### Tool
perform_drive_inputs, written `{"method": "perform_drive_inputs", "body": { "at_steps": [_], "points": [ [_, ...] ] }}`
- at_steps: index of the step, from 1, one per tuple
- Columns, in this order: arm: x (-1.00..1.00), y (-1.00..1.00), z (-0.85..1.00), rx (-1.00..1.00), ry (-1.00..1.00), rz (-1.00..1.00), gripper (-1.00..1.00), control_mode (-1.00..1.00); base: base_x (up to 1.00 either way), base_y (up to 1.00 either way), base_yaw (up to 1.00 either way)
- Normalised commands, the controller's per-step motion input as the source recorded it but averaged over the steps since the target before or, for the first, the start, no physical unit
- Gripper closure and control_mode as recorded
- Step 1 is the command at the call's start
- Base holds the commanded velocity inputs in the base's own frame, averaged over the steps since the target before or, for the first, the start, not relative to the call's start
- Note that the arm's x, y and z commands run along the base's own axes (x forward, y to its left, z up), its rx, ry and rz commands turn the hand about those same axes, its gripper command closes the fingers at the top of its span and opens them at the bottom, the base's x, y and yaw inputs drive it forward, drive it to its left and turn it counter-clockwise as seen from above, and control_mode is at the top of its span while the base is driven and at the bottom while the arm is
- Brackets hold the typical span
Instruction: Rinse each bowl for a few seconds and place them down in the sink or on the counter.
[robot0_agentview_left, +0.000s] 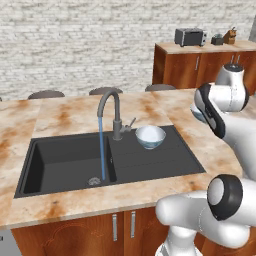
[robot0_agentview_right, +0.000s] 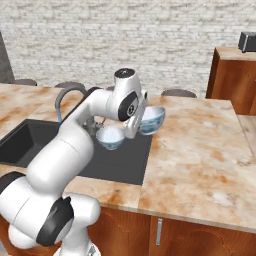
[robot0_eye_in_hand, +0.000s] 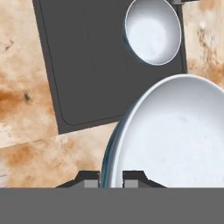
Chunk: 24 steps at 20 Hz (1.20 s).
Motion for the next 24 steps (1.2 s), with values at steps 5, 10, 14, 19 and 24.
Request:
{"method": "perform_drive_inputs", "body": {
  "at_steps": [5,10,14,19,24],
  "points": [
    [-0.11,0.36,-0.02,0.0,0.0,0.16,1.0,-1.0,0.0,0.0,0.0],
    [-0.12,0.37,-0.04,0.0,0.0,0.15,1.0,-1.0,0.0,0.0,0.0],
    [-0.1,0.35,-0.07,0.0,0.0,0.16,1.0,-1.0,0.0,0.0,0.0],
    [-0.11,0.36,-0.09,0.0,0.0,0.15,1.0,-1.0,0.0,0.0,0.0],
    [-0.11,0.37,-0.12,0.01,0.0,0.14,1.0,-1.0,0.0,0.0,0.0]
  ]
}}
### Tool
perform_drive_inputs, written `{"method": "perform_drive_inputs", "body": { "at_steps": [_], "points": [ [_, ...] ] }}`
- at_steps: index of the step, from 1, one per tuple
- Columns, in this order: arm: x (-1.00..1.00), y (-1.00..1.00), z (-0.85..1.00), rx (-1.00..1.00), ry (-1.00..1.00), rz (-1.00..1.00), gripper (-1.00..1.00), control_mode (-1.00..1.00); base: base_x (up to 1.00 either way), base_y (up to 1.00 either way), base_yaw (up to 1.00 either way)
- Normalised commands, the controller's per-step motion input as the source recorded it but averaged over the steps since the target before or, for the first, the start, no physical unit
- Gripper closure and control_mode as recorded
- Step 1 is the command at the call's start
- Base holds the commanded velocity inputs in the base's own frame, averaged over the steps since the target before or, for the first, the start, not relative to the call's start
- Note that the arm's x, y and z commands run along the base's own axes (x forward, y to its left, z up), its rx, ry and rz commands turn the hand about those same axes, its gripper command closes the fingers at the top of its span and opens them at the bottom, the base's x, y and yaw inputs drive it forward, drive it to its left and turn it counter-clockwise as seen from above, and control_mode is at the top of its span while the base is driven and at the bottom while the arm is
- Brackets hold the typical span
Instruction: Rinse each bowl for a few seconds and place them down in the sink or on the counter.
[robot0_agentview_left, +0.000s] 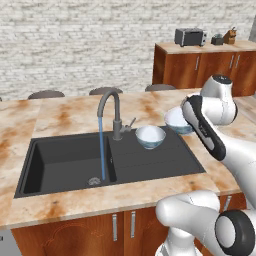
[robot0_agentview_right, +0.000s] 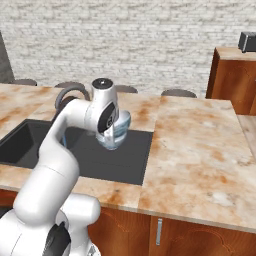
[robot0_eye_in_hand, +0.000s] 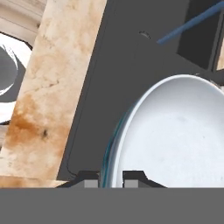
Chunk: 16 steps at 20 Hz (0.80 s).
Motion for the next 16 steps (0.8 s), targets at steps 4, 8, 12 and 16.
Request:
{"method": "perform_drive_inputs", "body": {
  "at_steps": [4,8,12,16],
  "points": [
    [-0.11,0.37,-0.11,0.01,0.0,0.14,1.0,-1.0,0.0,0.0,0.0],
    [-0.06,0.44,-0.06,0.03,0.01,0.1,1.0,-1.0,0.0,0.0,0.0],
    [0.01,0.62,-0.06,0.0,0.03,0.02,1.0,-1.0,0.0,0.0,0.0],
    [0.0,0.61,-0.09,0.0,0.01,0.03,1.0,-1.0,0.0,0.0,0.0]
  ]
}}
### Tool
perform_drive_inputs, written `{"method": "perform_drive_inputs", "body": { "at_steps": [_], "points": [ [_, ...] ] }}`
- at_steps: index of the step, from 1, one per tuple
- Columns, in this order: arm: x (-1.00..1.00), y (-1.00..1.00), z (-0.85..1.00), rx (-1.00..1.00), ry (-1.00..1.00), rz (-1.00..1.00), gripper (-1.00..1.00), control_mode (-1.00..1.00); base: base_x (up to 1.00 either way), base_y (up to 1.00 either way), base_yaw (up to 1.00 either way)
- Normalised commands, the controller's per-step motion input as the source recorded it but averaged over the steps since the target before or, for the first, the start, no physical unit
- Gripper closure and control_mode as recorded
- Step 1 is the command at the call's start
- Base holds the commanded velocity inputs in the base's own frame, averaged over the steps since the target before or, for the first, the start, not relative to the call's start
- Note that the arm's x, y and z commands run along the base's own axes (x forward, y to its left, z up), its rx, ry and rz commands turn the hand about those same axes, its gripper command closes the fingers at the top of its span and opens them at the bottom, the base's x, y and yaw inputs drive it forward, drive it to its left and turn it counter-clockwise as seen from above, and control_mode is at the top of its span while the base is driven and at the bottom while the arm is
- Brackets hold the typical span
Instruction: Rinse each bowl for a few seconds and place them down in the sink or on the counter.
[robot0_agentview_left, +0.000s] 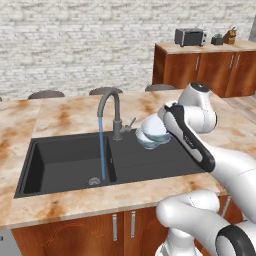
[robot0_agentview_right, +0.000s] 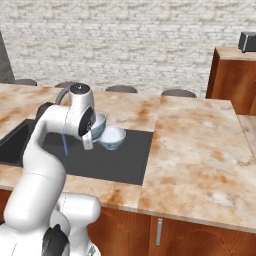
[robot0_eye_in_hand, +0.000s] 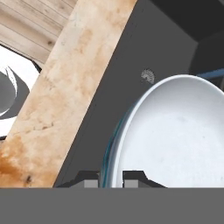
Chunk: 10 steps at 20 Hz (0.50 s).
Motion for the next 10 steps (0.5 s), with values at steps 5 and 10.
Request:
{"method": "perform_drive_inputs", "body": {
  "at_steps": [5,10],
  "points": [
    [0.01,0.6,-0.1,0.0,0.0,0.03,1.0,-1.0,0.0,0.0,0.0],
    [0.01,0.48,-0.12,0.03,-0.02,0.02,1.0,-1.0,0.0,0.0,0.0]
  ]
}}
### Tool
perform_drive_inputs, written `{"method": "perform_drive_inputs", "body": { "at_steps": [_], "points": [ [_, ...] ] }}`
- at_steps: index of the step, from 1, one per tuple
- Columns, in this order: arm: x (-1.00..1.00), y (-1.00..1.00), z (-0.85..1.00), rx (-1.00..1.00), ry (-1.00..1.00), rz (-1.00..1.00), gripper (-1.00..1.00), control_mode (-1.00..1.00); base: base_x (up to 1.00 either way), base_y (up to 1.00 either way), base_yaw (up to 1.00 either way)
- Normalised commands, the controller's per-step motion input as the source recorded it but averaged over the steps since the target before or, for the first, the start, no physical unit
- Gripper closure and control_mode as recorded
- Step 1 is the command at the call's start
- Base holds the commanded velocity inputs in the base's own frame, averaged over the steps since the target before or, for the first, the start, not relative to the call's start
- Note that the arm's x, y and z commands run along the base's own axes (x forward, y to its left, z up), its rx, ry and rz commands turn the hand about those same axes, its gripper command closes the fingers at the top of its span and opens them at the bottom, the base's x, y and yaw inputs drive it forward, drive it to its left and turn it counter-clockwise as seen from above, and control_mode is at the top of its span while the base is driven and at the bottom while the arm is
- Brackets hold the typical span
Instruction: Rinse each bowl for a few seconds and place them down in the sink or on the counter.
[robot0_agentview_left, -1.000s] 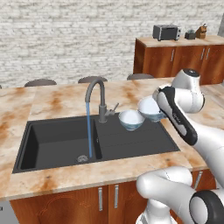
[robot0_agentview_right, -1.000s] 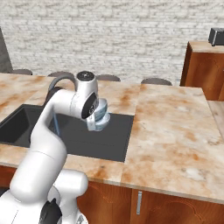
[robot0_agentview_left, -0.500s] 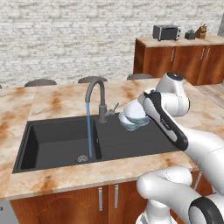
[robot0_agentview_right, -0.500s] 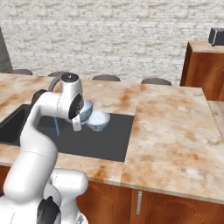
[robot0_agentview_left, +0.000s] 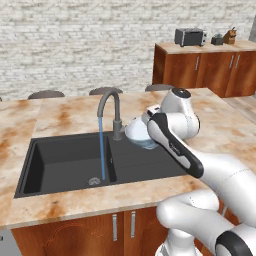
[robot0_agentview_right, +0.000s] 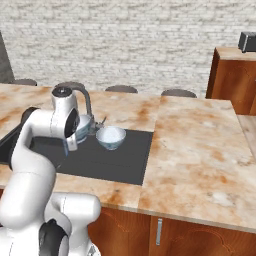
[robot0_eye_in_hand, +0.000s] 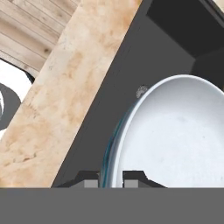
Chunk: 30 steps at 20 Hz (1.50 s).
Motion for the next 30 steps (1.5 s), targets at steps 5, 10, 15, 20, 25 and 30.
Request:
{"method": "perform_drive_inputs", "body": {
  "at_steps": [5,10,15,20,25,30],
  "points": [
    [0.15,0.35,-0.18,0.05,-0.02,0.0,1.0,-1.0,0.0,0.0,0.0],
    [0.24,0.34,-0.19,0.02,-0.01,0.01,1.0,-1.0,0.0,0.0,0.0],
    [0.2,0.38,-0.22,0.01,-0.01,0.0,1.0,-1.0,0.0,0.0,0.0],
    [0.26,0.31,-0.19,-0.04,-0.01,-0.01,1.0,-1.0,0.0,0.0,0.0],
    [0.44,0.17,-0.19,-0.01,0.0,-0.02,1.0,-1.0,0.0,0.0,0.0],
    [0.41,0.22,-0.22,0.0,0.0,-0.03,1.0,-1.0,0.0,0.0,0.0]
  ]
}}
